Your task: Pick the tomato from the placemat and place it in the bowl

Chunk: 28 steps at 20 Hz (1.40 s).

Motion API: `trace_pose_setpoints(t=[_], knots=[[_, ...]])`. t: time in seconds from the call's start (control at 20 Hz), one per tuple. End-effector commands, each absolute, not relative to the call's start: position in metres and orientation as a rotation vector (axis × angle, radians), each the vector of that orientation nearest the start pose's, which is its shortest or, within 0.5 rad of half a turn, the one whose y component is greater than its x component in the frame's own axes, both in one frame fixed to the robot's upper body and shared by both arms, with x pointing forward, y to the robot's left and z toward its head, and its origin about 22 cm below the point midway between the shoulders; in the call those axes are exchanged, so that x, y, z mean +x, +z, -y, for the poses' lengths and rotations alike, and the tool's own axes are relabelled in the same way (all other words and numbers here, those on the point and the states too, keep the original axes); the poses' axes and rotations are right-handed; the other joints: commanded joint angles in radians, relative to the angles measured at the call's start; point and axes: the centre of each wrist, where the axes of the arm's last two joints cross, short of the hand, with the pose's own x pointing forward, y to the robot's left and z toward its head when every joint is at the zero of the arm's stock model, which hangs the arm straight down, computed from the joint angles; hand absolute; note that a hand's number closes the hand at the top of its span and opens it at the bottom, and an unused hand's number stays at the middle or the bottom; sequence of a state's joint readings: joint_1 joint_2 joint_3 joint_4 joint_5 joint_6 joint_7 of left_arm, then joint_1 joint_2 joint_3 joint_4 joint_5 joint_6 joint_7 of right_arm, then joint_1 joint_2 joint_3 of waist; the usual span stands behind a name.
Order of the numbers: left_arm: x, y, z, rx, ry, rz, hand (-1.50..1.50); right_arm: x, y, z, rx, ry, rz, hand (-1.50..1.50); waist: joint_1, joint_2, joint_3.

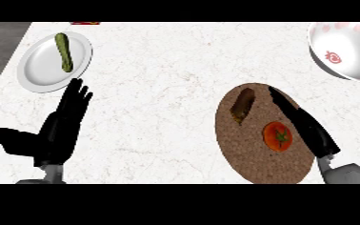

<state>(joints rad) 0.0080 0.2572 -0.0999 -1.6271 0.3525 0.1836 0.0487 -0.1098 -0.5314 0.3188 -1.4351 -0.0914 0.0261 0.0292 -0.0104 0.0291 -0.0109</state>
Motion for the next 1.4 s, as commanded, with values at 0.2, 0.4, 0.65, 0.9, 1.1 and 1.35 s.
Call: trace_pose_setpoints(t=[0.2,0.4,0.65,0.9,1.1,1.35], knots=[[0.26,0.061,-0.287,0.258,-0.07,1.682,0.0,0.285,0.057,0.256,0.604,0.685,1.741,1.5,0.045,-0.021,0.03],[0.264,0.067,-0.296,0.356,-0.144,1.676,0.0,0.308,0.07,0.34,0.282,0.313,2.037,-1.5,0.017,-0.004,0.026],[0.274,0.072,-0.292,0.382,-0.139,1.673,0.0,0.302,0.08,0.385,0.63,0.579,2.125,-1.5,0.02,-0.009,0.021],[0.281,0.072,-0.272,0.371,-0.158,1.674,0.0,0.301,0.108,0.418,0.493,0.853,2.113,-1.5,0.025,-0.011,0.019],[0.281,0.065,-0.269,0.38,-0.175,1.652,0.0,0.292,0.118,0.418,0.367,1.132,2.026,-1.5,0.021,-0.017,0.017],[0.286,0.086,-0.27,0.382,-0.177,1.653,0.0,0.293,0.143,0.414,0.189,1.433,1.921,-1.5,0.022,-0.027,0.013]])
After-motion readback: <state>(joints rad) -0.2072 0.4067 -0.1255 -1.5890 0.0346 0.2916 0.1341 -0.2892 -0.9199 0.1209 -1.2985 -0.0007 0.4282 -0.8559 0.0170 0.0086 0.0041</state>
